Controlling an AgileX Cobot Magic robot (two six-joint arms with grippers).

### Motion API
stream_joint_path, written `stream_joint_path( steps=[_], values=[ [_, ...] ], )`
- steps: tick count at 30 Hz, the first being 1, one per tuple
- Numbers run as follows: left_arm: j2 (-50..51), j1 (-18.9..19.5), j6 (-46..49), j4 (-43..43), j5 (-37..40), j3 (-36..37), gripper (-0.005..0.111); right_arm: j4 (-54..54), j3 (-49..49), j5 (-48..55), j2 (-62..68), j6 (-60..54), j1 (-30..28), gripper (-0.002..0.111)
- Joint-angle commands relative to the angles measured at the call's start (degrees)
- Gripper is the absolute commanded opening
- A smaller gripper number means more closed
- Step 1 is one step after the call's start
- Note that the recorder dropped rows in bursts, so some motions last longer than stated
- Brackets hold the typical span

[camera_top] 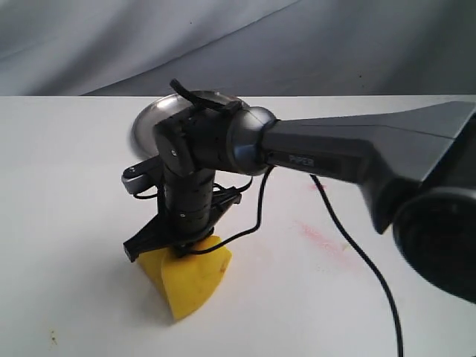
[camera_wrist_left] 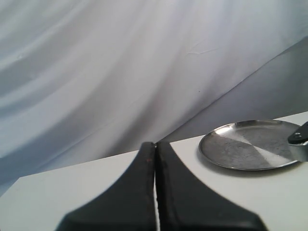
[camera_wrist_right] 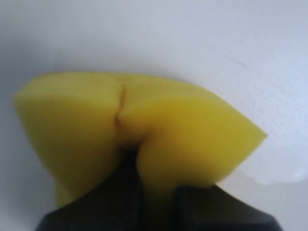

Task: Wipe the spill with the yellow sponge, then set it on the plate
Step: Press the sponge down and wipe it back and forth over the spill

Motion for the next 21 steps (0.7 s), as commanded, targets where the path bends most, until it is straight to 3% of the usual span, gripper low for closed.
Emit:
stream_joint_path(
  steps=[1,7,14,21],
  values=[
    [-0.2,0.2,-0.5,-0.4,-0.4,-0.2,0.000,-0.7,-9.1,2.7,6.1,-0.5,0.5,0.000],
    [-0.2,0.2,-0.5,-0.4,-0.4,-0.2,0.000,-12.1,-12.0,8.7,6.5,1.2,-1.3,0.000],
    [-0.2,0.2,-0.5,-0.4,-0.4,-0.2,0.000,-16.6,-11.9,13.2,6.1,0.8,-6.4,0.000],
    [-0.2,0.2,-0.5,-0.4,-0.4,-0.2,0.000,-22.9,-4.7,13.2,2.7,1.2,-7.7,0.000]
  ],
)
